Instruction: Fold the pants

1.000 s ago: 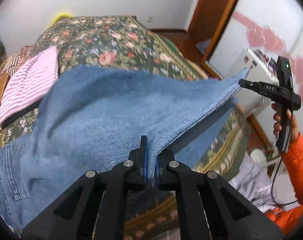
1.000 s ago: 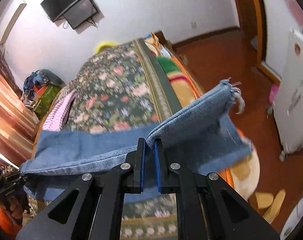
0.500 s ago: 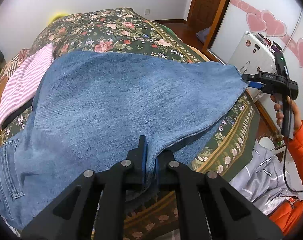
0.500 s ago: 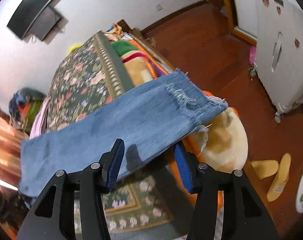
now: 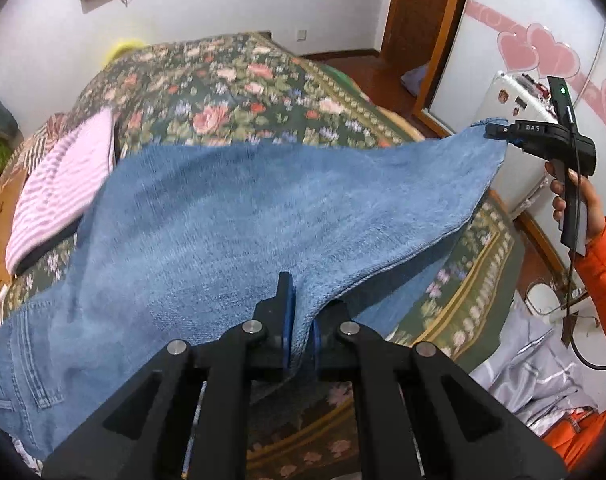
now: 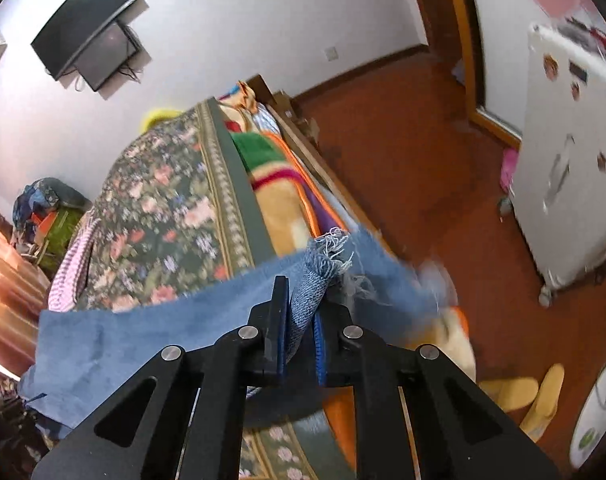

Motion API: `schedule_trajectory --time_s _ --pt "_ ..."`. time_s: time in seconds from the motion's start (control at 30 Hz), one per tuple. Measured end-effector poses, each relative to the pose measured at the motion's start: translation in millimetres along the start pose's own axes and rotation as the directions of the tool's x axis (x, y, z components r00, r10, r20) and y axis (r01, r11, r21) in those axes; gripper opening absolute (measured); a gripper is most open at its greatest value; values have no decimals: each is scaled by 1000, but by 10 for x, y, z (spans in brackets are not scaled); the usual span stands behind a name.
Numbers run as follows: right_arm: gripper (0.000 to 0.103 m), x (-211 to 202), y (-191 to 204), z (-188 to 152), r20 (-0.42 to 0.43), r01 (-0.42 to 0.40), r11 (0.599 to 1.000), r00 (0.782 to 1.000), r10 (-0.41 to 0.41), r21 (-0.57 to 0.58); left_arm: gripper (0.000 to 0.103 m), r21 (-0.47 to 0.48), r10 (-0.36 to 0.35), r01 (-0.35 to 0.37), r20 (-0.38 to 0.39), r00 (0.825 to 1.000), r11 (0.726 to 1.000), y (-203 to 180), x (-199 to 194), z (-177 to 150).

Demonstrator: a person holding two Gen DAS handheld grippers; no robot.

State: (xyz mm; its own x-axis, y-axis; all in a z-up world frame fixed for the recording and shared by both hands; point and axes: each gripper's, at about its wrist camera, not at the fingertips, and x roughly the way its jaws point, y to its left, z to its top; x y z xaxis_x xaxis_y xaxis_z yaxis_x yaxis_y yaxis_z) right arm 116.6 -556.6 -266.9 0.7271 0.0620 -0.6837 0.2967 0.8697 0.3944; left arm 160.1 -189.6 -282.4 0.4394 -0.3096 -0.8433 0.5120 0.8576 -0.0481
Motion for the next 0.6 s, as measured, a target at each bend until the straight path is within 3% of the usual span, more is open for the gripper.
schedule_trajectory --time_s 0.1,0.27,0.43,0.6 --pt "10 -37 -35 21 15 17 1000 1000 -17 -26 6 12 -4 4 6 1000 1000 -72 12 50" --pt "9 163 -199 -15 6 37 999 999 -36 -23 6 23 -9 10 -58 998 1000 -159 246 9" --pt "9 350 -290 75 -3 23 1000 1000 -23 -1 8 35 -21 22 -45 999 999 -222 205 -5" --pt "9 468 -220 -1 -3 95 992 995 -95 -81 9 45 -13 16 -60 998 999 -262 288 -43"
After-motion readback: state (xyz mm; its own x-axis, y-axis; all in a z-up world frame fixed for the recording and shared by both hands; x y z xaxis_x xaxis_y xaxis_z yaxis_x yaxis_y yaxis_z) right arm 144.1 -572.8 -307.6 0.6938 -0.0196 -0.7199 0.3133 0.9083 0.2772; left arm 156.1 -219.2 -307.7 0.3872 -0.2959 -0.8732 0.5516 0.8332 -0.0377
